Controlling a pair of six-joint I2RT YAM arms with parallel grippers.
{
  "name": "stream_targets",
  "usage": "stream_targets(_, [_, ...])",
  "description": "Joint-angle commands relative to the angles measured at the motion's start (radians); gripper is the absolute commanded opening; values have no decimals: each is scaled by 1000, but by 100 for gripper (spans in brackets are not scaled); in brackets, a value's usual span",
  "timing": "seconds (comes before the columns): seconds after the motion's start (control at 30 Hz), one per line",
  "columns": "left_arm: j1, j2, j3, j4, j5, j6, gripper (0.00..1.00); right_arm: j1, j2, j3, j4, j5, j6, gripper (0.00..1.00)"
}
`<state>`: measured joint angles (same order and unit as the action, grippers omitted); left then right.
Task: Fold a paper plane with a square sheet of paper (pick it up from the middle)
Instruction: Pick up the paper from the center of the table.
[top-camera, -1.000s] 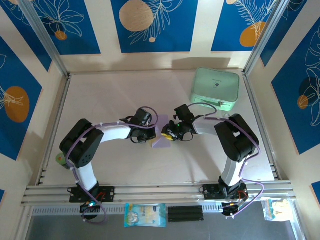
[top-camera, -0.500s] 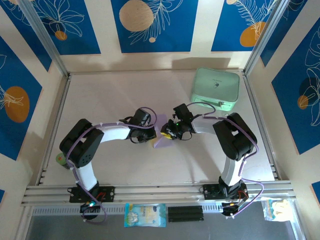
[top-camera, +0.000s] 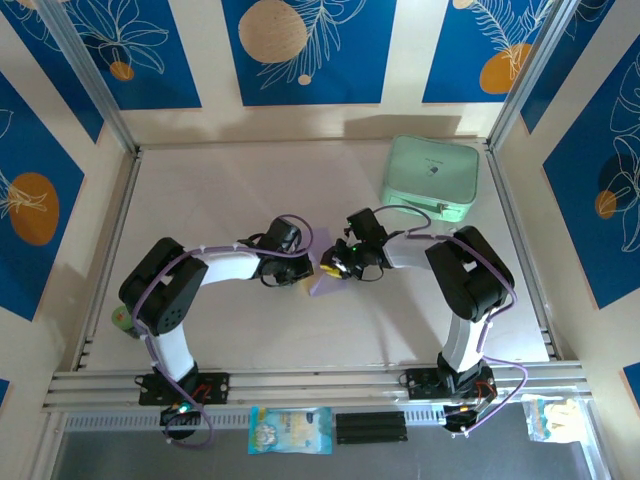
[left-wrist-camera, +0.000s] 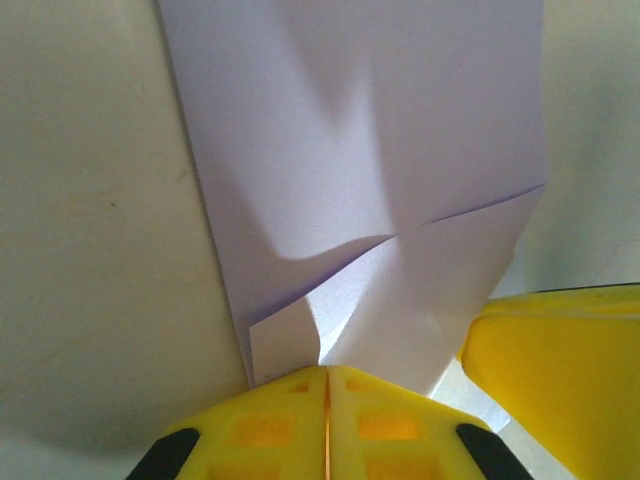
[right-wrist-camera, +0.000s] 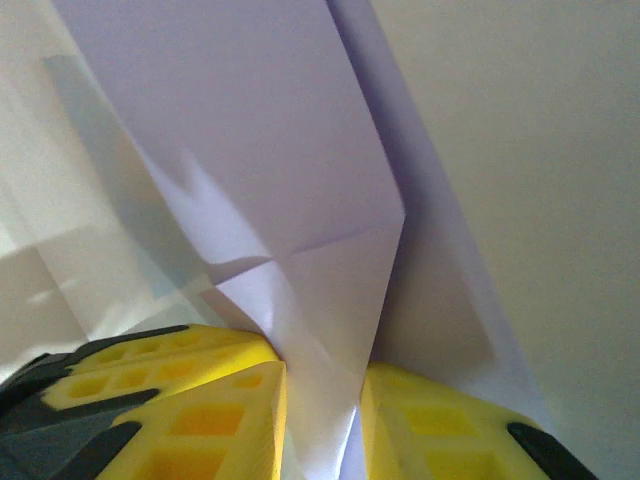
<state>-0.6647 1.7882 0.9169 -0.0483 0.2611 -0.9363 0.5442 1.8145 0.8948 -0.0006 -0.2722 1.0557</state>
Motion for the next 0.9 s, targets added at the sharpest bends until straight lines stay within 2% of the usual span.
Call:
stream_targets(0.0, [5, -30, -16, -25, 13, -13, 10, 7, -36, -30, -10, -16, -1, 26])
stream_targets(0.23, [5, -16, -25, -18, 20, -15, 10, 10, -6, -34, 74, -68, -44, 24])
stream_targets(0.67, [18, -52, -30, -22, 18, -17, 10, 17, 31, -33, 93, -40, -91, 14])
stream_targets(0.77, [31, -92, -46, -17, 22, -21, 12, 18, 28, -22, 86, -26, -108, 9])
stream_targets(0.87, [49, -145, -79, 0, 27, -32, 18, 17, 8, -14, 89, -15, -130, 4])
